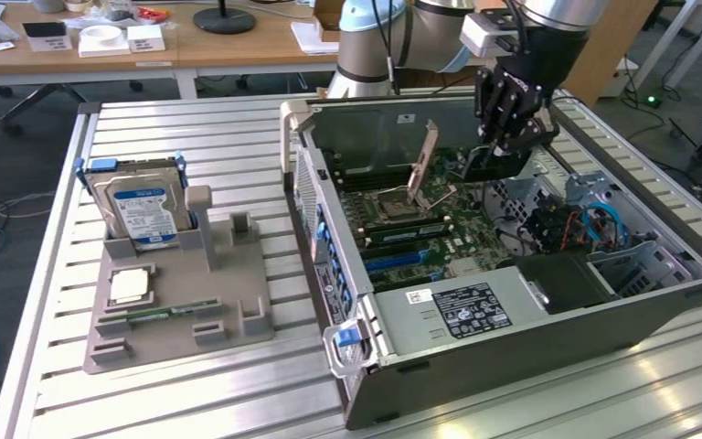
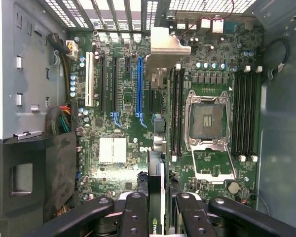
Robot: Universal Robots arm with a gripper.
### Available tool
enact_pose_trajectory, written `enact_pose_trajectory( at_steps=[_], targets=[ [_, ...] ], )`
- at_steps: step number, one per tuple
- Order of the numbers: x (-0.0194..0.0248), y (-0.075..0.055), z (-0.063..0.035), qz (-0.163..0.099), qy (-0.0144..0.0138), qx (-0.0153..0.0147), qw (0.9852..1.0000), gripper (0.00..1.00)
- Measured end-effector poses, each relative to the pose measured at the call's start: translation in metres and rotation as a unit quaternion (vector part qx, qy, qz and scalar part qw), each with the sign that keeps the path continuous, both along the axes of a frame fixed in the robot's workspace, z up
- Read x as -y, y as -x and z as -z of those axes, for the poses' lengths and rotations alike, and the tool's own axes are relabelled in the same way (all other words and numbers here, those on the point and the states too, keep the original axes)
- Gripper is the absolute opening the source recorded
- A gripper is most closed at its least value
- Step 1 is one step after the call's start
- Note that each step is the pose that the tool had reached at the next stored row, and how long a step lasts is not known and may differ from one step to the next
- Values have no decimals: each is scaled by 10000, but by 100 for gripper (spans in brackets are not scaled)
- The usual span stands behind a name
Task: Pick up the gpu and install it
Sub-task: 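Insert the gpu into the slot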
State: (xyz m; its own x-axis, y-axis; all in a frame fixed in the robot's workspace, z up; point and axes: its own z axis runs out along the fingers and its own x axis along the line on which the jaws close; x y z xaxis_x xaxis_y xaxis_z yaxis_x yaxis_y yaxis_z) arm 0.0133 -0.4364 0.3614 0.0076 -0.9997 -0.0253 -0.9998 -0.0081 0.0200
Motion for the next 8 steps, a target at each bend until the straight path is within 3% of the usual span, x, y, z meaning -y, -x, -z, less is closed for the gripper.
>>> enact_pose_trajectory(
  at_steps=[8],
  targets=[
    [-1, 21, 38, 1, 0, 21, 10000, 26]
  ],
)
